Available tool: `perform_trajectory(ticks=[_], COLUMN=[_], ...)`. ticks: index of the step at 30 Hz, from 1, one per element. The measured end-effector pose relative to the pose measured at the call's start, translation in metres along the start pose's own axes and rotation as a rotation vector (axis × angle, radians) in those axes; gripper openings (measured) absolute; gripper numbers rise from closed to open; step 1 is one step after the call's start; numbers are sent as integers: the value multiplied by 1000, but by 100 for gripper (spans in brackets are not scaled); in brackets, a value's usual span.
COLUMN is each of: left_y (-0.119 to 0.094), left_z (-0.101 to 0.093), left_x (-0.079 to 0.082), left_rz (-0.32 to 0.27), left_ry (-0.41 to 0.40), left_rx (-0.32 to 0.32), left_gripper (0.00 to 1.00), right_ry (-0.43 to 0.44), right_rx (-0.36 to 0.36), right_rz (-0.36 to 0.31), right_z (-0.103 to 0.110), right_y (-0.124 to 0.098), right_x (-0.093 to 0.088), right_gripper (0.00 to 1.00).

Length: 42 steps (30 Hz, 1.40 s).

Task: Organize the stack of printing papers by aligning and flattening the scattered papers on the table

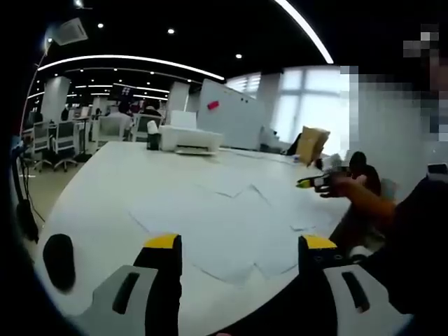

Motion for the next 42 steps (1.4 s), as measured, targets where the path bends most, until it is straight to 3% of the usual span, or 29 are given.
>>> perform_trajectory(ticks=[19,42], left_y=[-1,3], left_z=[1,-2], left_x=[-1,0], left_rz=[5,11], left_ry=[-3,1], left_rx=[6,-4], left_gripper=[70,70], right_ry=[28,3], right_rx=[-24,-57], right_rz=[25,-11], right_z=[-15,-24], right_y=[23,32], right_x=[-16,-17], right_gripper=[79,81])
Point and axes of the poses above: the point that each gripper's makers call its tool centre point, and the gripper's own axes: y roughly forward along the fingers, z roughly to its left, x roughly out of its top, the point moved 8 cm from there along -y, roughly backward along the fingers, and after that the axes turned 8 degrees about -z, right-handed, at the moved point
